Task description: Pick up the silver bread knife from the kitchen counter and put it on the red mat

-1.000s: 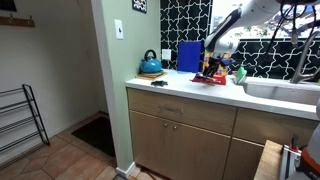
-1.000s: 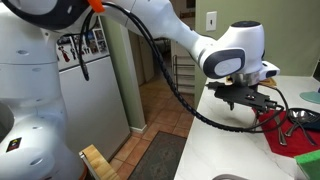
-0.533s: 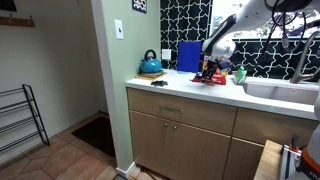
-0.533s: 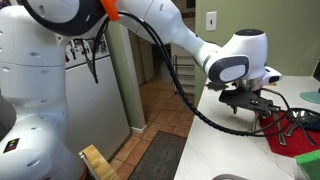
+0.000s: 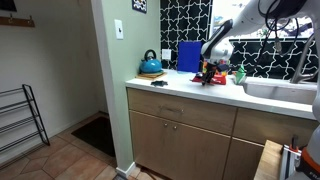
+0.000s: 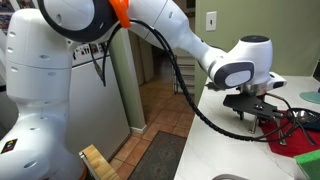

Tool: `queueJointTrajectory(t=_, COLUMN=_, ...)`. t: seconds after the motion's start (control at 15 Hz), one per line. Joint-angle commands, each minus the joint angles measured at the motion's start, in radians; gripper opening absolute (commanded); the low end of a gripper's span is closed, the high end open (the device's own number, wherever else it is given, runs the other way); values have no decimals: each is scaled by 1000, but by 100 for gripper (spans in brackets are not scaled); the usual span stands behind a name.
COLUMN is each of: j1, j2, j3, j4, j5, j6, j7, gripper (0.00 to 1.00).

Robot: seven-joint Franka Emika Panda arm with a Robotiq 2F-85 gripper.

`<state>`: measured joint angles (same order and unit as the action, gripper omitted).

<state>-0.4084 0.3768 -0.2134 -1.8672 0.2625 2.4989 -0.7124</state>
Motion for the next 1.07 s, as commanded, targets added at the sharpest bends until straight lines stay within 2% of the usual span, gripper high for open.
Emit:
queueJointTrajectory(t=0.0, j1=-25, j2=29, j3=22, j4=33, j5=-20, j6=-3, j7=31, gripper=40)
queueJointTrajectory(t=0.27, j1=-25, j2=29, j3=25, j4=41, j5=-25, j6=-6, j7=46, gripper=7)
queueJointTrajectory(t=0.33, j1=-25, j2=30, j3=26, j4=43, j5=-25, j6=-8, j7=49, gripper=1)
queueJointTrajectory(t=0.67, j1=-50, j2=0, j3=38, j4=35, j5=-1, j6=-4, j7=17, gripper=3)
queueJointTrajectory(t=1.0, j1=-111, j2=-17, j3=66, j4=48, j5=31, j6=-10, j7=-142, gripper=3)
